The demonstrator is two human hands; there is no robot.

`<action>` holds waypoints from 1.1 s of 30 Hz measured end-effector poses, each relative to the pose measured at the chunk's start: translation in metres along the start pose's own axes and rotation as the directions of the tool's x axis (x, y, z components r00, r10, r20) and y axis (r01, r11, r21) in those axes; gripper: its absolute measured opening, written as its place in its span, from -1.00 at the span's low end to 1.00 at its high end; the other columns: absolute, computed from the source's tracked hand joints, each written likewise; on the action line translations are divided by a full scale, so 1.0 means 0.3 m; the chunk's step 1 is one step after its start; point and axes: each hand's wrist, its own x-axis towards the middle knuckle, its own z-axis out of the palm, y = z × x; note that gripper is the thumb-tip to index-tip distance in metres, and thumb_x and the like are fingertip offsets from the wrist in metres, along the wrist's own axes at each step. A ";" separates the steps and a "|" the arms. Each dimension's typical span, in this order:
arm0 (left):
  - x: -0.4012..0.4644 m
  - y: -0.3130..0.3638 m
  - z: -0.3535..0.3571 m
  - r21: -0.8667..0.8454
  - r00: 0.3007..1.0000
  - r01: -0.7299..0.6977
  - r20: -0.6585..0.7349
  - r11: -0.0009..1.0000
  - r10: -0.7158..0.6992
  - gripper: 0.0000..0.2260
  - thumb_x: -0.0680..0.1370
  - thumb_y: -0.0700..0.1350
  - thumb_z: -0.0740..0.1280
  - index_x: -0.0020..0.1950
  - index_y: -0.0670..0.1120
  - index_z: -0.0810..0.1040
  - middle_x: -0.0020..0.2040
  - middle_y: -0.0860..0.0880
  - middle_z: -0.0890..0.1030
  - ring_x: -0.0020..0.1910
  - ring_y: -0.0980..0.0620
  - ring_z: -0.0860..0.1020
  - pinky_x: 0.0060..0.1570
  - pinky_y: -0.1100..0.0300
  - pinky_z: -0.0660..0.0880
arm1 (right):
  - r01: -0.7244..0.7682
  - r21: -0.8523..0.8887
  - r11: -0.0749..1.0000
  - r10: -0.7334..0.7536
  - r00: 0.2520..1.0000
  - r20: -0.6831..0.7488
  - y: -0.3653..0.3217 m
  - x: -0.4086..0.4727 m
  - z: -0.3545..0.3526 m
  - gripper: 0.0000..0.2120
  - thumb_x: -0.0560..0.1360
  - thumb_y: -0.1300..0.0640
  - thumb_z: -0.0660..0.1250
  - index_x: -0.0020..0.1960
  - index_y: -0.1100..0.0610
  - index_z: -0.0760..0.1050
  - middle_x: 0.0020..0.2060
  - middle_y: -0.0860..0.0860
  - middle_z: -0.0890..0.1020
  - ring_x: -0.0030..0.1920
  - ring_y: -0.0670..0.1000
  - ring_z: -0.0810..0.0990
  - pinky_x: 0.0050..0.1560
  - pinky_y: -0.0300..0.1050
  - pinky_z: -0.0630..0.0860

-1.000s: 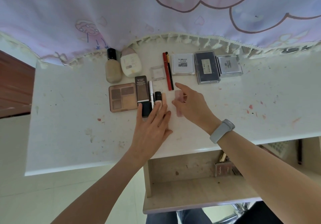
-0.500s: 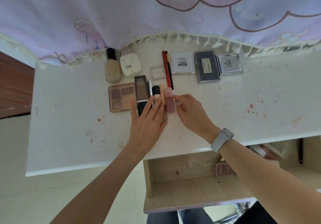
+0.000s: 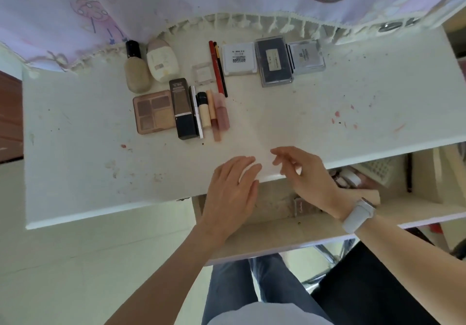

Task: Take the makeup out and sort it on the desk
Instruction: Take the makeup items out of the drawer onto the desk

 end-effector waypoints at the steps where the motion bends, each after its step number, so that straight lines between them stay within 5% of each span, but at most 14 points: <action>1: -0.025 0.041 0.022 -0.052 0.998 -0.005 0.061 0.999 0.009 -0.77 0.52 -0.14 0.21 0.08 -0.16 0.57 0.09 -0.13 0.60 0.06 -0.11 0.57 0.09 0.07 0.47 | -0.015 -0.033 0.999 0.015 1.000 0.009 0.045 -0.060 -0.022 -0.75 0.53 0.32 0.19 0.12 0.13 0.53 -0.20 -0.19 0.57 -0.27 -0.11 0.57 -0.21 -0.31 0.49; 4: -0.078 0.141 0.115 -0.147 0.938 0.095 0.344 0.984 -0.039 -0.76 0.50 -0.19 0.28 0.16 -0.15 0.54 0.14 -0.10 0.55 0.11 -0.08 0.52 0.05 0.12 0.45 | -0.170 -0.198 0.965 0.189 0.978 0.083 0.210 -0.212 -0.094 -0.77 0.53 0.30 0.21 0.10 0.11 0.54 -0.17 -0.11 0.59 -0.11 0.00 0.59 -0.14 -0.25 0.43; 8: -0.079 0.217 0.294 -0.140 0.770 0.311 0.617 0.940 -0.163 -0.64 0.58 -0.13 0.13 0.38 -0.10 0.32 0.35 -0.06 0.35 0.28 -0.04 0.33 0.22 0.09 0.32 | -0.363 -0.426 0.829 0.428 0.901 0.066 0.401 -0.316 -0.189 -0.71 0.52 0.30 0.17 0.22 0.18 0.48 0.14 0.14 0.55 0.20 0.13 0.45 0.12 -0.12 0.32; 17: 0.015 0.312 0.585 0.029 0.668 0.431 0.662 0.902 -0.340 -0.69 0.57 -0.13 0.18 0.29 -0.16 0.31 0.23 -0.18 0.39 0.19 -0.17 0.36 0.15 -0.03 0.35 | -0.318 -0.693 0.647 0.516 0.852 0.090 0.539 -0.293 -0.203 -0.55 0.48 0.20 0.21 0.36 0.11 0.26 0.28 0.11 0.39 0.29 0.15 0.33 0.17 0.08 0.34; 22: 0.017 0.287 0.619 0.015 0.672 0.411 0.671 0.911 -0.314 -0.77 0.55 -0.10 0.23 0.16 -0.17 0.40 0.13 -0.18 0.48 0.14 -0.18 0.41 0.07 -0.01 0.38 | -0.225 -0.822 0.524 0.517 0.851 0.097 0.586 -0.277 -0.198 -0.66 0.49 0.13 0.21 0.26 0.11 0.36 0.24 0.13 0.37 0.27 0.16 0.32 0.21 0.09 0.28; 26: -0.003 0.253 0.608 -0.103 0.681 0.402 0.698 0.910 -0.221 -0.83 0.53 -0.14 0.25 0.09 -0.14 0.47 0.08 -0.13 0.50 0.08 -0.11 0.45 0.06 0.04 0.42 | -0.153 -0.801 0.578 0.502 0.841 0.201 0.604 -0.278 -0.233 -0.72 0.52 0.08 0.19 0.21 0.03 0.45 0.24 0.10 0.37 0.28 0.15 0.29 0.21 0.08 0.25; 29: -0.004 0.257 0.577 -0.224 0.655 0.589 0.695 0.777 -0.296 -0.92 0.52 -0.15 0.27 0.00 -0.06 0.47 -0.07 0.01 0.56 -0.05 0.01 0.52 -0.09 0.16 0.47 | -0.149 -0.731 0.666 0.437 0.872 0.221 0.604 -0.296 -0.267 -0.74 0.54 0.06 0.18 0.21 0.02 0.45 0.24 0.04 0.43 0.28 0.10 0.32 0.19 0.02 0.25; 33: 0.016 0.294 0.478 -0.341 0.675 0.646 0.673 0.682 -0.302 -0.93 0.54 -0.11 0.24 -0.05 0.08 0.44 -0.17 0.19 0.54 -0.17 0.23 0.52 -0.30 0.46 0.42 | -0.349 -0.336 0.875 0.424 0.888 0.181 0.519 -0.285 -0.289 -0.80 0.53 0.09 0.25 0.13 0.10 0.48 0.01 -0.04 0.52 0.06 -0.01 0.45 -0.07 -0.28 0.29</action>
